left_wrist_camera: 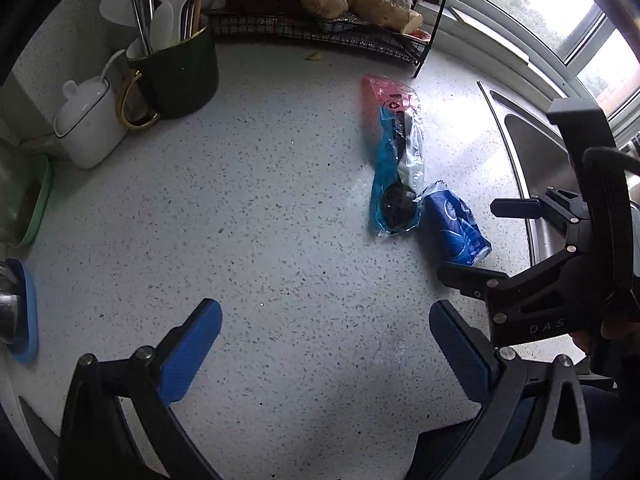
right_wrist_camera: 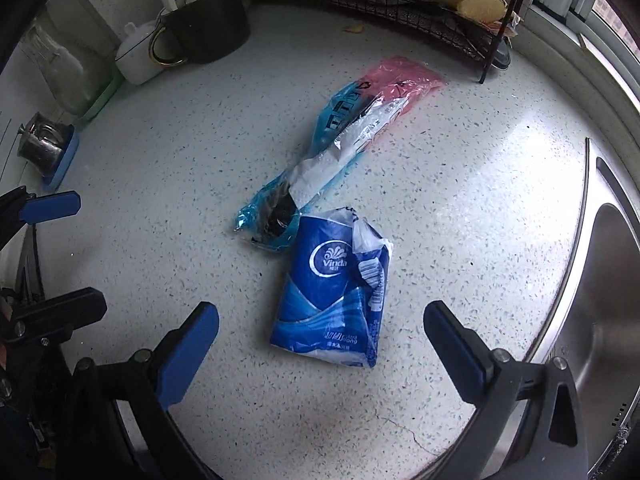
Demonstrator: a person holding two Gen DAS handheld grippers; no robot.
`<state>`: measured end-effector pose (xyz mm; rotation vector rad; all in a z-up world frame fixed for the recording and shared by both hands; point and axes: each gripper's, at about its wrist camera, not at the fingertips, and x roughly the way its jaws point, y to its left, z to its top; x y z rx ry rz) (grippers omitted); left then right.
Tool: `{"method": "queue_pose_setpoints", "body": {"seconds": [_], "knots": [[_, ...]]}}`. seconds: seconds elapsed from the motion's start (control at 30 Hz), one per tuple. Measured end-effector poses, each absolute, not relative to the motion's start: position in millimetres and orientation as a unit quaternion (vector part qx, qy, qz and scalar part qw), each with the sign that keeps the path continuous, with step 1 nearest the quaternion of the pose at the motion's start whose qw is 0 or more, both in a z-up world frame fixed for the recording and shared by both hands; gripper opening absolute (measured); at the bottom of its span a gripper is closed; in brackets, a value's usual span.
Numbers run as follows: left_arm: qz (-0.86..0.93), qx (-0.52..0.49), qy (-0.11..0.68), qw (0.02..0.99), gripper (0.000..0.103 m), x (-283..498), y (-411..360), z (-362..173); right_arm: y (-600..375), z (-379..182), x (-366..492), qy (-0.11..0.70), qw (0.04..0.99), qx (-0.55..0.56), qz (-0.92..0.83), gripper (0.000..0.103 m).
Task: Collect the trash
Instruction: 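Grasp the blue Vinda tissue pack with the right gripper and lift it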
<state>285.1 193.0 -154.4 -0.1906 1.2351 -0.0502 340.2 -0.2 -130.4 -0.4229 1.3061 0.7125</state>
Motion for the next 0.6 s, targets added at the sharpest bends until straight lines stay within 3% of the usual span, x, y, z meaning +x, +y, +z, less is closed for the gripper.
{"method": "queue_pose_setpoints", "body": {"seconds": [0.4, 0.47, 0.5, 0.6], "knots": [[-0.014, -0.103, 0.588, 0.802, 0.103, 285.0, 198.0, -167.9, 14.1, -139.6, 353.5, 0.608, 0.7, -0.186, 0.325, 0.102], [-0.014, -0.109, 0.587, 0.802, 0.103, 283.7, 199.1, -167.5, 18.9, -140.6, 352.7, 0.607, 0.696, -0.19, 0.332, 0.096], [-0.017, -0.114, 0.586, 0.802, 0.103, 282.9, 199.9, -166.9, 20.2, -141.8, 353.0, 0.611, 0.692, -0.189, 0.335, 0.087], [-0.016, -0.117, 0.582, 0.805, 0.103, 281.7, 201.8, -164.1, 24.4, -142.5, 352.3, 0.606, 0.695, -0.205, 0.329, 0.072]]}}
